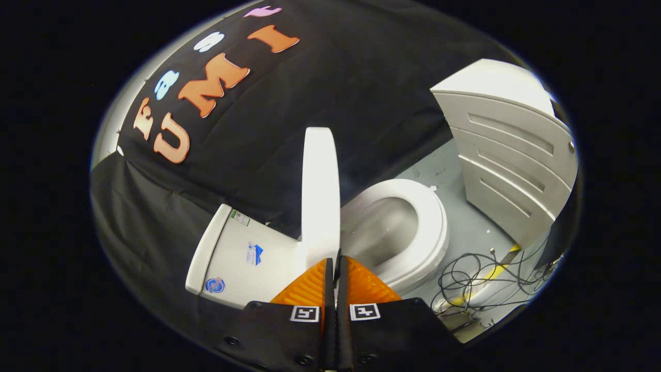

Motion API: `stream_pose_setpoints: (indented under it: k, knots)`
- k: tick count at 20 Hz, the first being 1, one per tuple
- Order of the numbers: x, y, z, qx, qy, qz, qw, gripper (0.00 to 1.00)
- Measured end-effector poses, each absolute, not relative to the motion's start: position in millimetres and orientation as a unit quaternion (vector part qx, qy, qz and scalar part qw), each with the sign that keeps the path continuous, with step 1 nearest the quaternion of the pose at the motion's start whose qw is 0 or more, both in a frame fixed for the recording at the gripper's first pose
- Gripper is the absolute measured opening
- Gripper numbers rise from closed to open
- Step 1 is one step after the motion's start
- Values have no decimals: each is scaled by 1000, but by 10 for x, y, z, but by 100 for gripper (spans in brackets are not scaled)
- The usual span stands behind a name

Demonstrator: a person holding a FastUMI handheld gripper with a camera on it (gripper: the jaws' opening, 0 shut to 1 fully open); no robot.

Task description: Open the toilet lid.

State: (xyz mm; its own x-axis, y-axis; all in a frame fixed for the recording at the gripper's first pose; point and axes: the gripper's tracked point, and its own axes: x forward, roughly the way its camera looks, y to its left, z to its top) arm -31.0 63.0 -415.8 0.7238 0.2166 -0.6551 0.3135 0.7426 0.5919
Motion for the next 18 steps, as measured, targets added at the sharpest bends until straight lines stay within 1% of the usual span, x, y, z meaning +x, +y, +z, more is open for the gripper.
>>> stream_pose_setpoints:
  k: [9, 18]
  knots:
    - [-223, 1131, -3720, 328, 349, 0, 878, 8]
    - [-119, 1761, -3345, 259, 329, 33, 907, 8]
